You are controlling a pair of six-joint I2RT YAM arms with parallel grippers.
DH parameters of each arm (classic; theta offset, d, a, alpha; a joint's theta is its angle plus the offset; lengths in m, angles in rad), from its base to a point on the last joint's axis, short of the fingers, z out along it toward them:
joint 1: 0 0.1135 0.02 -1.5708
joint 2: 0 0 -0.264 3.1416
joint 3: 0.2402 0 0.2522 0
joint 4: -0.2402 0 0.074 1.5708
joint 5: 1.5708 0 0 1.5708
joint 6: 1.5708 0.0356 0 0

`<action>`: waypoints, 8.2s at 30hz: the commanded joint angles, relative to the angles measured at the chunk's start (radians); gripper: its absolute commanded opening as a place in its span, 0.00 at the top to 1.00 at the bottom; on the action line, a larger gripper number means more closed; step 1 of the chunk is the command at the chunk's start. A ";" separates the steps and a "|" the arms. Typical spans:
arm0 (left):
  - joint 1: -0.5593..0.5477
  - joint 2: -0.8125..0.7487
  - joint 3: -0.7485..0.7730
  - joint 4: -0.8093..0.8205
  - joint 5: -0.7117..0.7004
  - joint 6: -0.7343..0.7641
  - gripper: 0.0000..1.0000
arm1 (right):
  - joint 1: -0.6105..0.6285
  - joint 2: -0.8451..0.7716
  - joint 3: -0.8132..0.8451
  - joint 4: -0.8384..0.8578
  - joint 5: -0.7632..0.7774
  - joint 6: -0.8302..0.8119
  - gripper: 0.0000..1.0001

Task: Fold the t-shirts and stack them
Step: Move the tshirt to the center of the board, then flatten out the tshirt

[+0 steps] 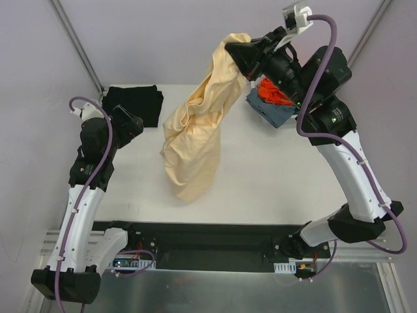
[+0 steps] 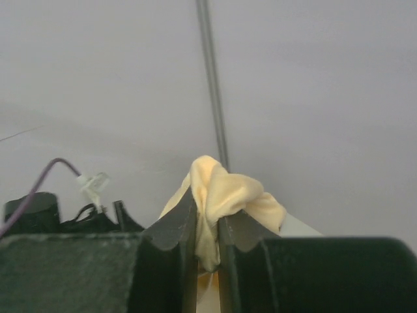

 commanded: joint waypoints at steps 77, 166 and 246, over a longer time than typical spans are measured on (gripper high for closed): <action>-0.048 0.509 -0.045 0.023 0.291 0.010 0.25 | -0.484 0.029 -0.887 -0.301 0.162 0.223 0.03; -0.049 0.048 0.245 -0.081 -0.086 0.075 1.00 | -0.332 -0.094 -0.767 -0.159 0.406 -0.075 0.99; 0.017 -0.508 -0.443 -0.064 0.499 -0.252 0.01 | -0.474 -0.306 -0.965 -0.481 0.262 0.025 0.03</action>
